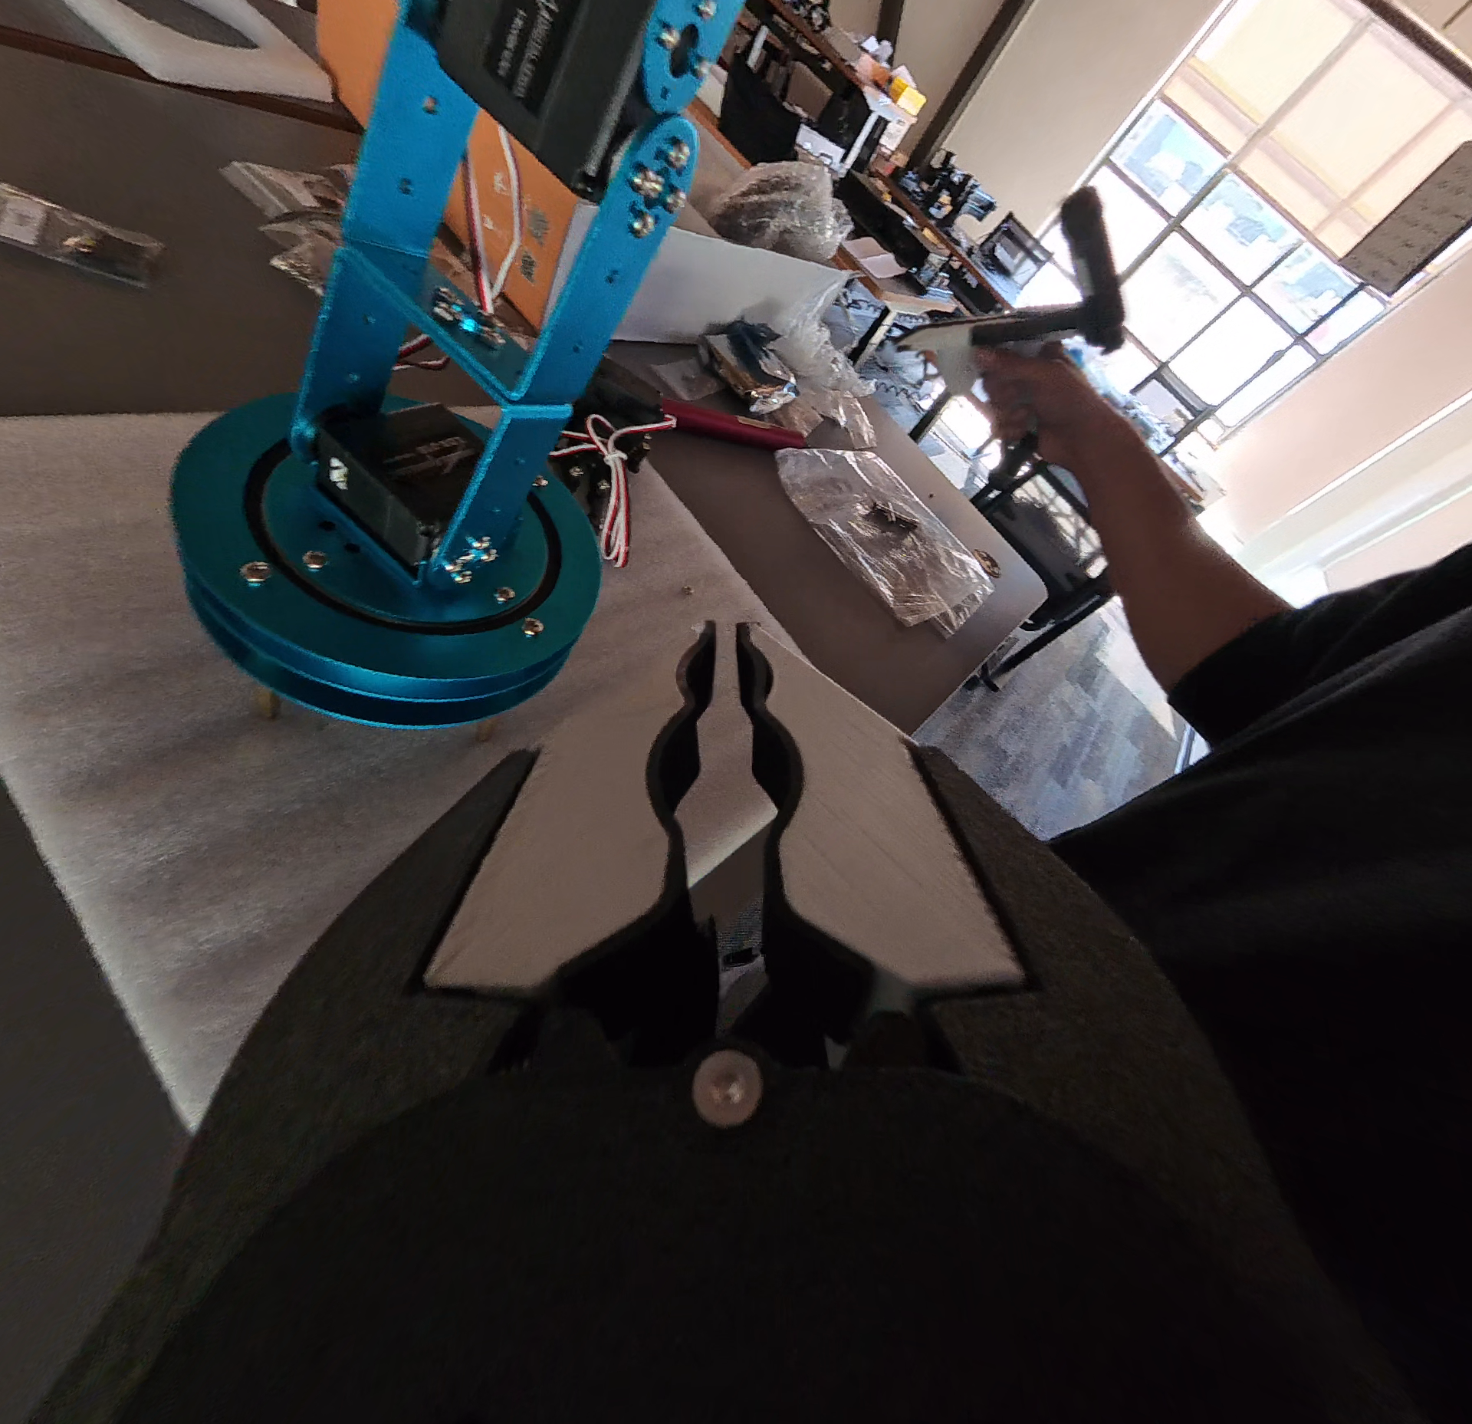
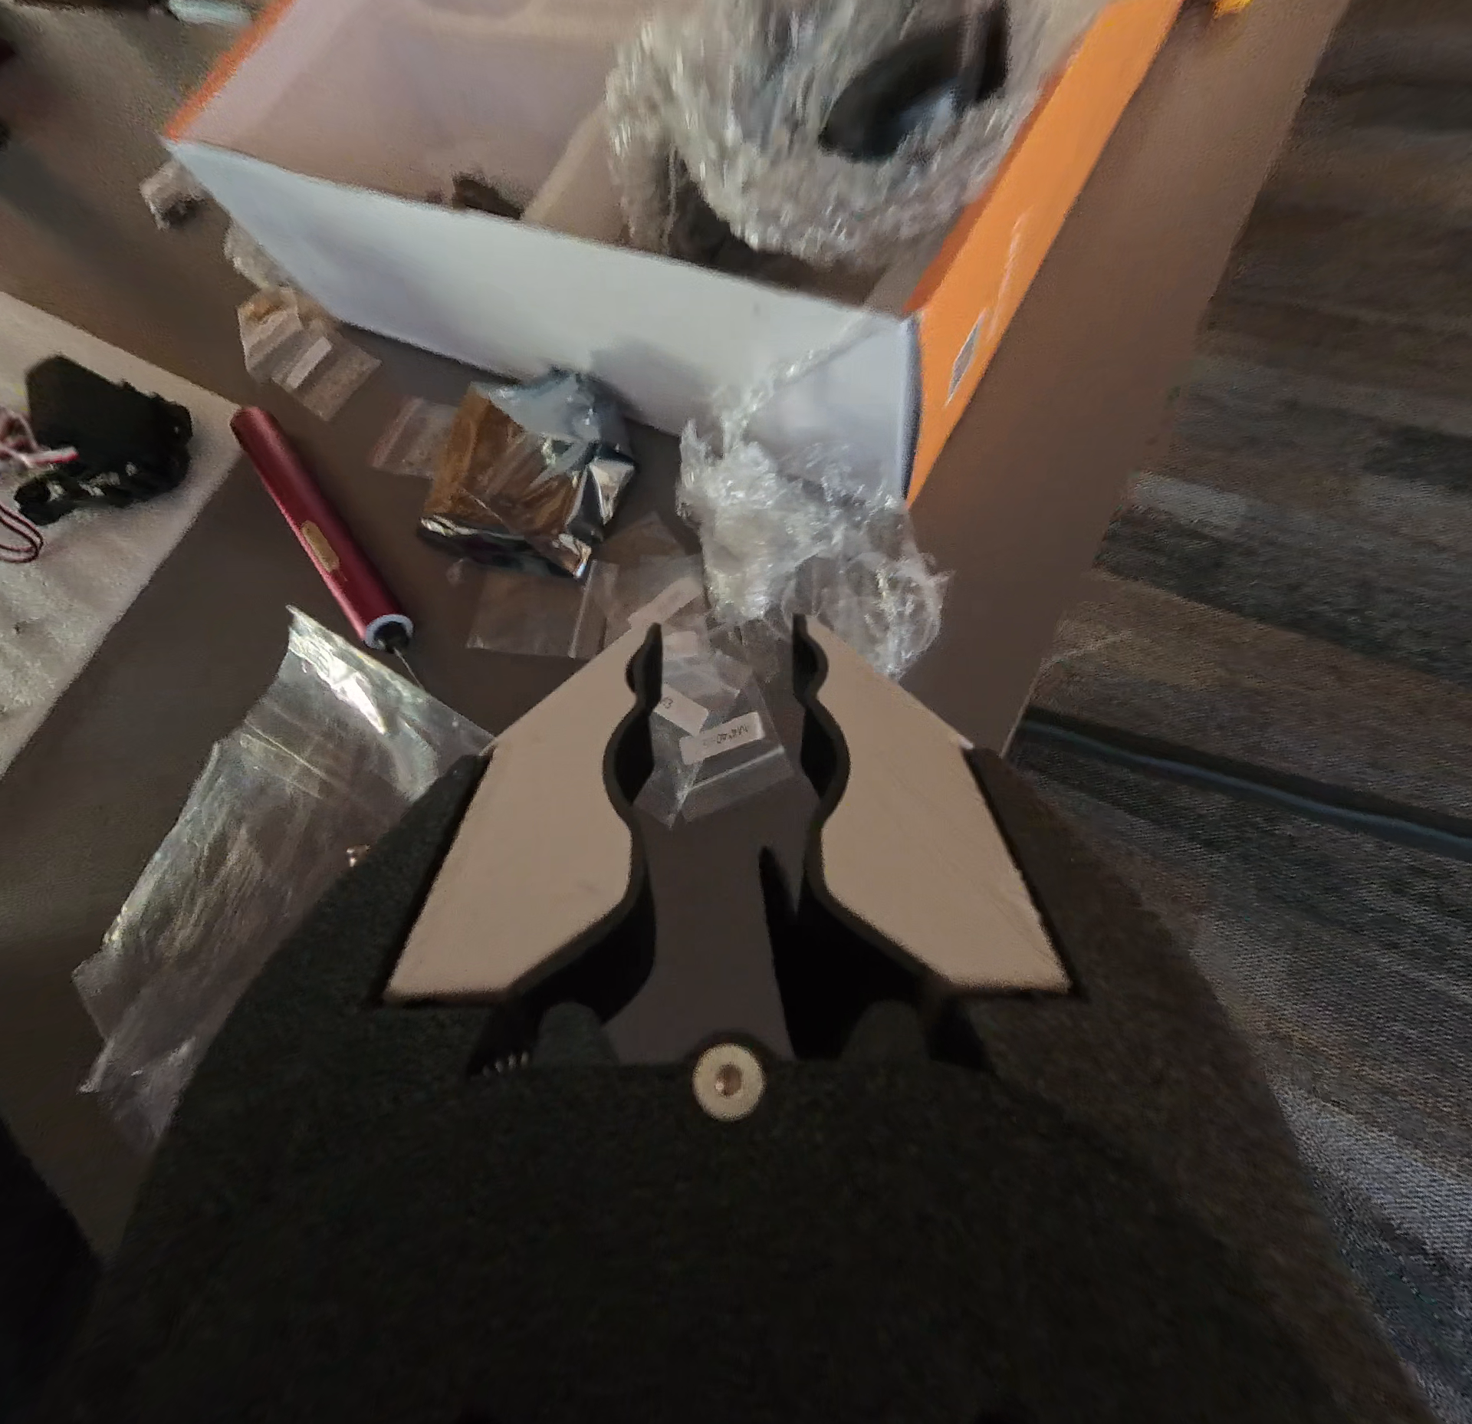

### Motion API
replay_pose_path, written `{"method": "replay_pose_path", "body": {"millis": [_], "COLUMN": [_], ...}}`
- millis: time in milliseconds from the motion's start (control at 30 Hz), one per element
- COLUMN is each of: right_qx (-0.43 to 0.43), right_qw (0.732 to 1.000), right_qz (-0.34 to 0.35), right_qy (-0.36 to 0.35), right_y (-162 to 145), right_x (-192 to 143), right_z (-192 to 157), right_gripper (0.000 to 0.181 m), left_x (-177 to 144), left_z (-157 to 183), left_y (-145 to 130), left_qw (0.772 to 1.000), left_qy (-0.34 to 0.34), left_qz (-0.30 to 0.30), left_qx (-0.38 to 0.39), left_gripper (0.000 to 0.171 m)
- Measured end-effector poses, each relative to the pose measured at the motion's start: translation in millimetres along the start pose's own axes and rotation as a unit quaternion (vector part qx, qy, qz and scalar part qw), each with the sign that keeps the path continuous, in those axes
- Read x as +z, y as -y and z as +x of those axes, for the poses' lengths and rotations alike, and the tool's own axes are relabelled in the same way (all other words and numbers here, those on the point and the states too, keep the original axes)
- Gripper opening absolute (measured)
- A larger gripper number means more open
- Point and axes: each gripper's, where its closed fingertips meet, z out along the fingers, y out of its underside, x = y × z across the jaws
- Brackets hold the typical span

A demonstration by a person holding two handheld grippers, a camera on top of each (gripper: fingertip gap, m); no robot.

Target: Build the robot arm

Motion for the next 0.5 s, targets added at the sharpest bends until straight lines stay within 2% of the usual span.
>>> {"method": "replay_pose_path", "body": {"millis": [100,167,233,367,500], "right_qx": [-0.008,-0.023,-0.028,0.048,0.077], "right_qw": [0.999,0.995,0.990,0.968,0.956], "right_qz": [0.054,0.093,0.130,0.195,0.193], "right_qy": [-0.002,0.011,0.051,0.153,0.207], "right_y": [20,28,29,17,-10], "right_x": [-27,-36,-35,-13,25], "right_z": [-32,-75,-134,-255,-358], "right_gripper": [0.029,0.028,0.026,0.024,0.020], "left_x": [-8,-15,-26,-60,-120], "left_z": [-14,-29,-48,-92,-146], "left_y": [3,6,7,6,-3], "left_qw": [0.999,0.997,0.993,0.980,0.955], "left_qy": [0.036,0.071,0.115,0.200,0.296], "left_qz": [0.007,0.013,0.015,0.017,0.008], "left_qx": [0.005,0.007,0.010,0.012,0.007], "left_gripper": [0.011,0.018,0.025,0.027,0.027]}}
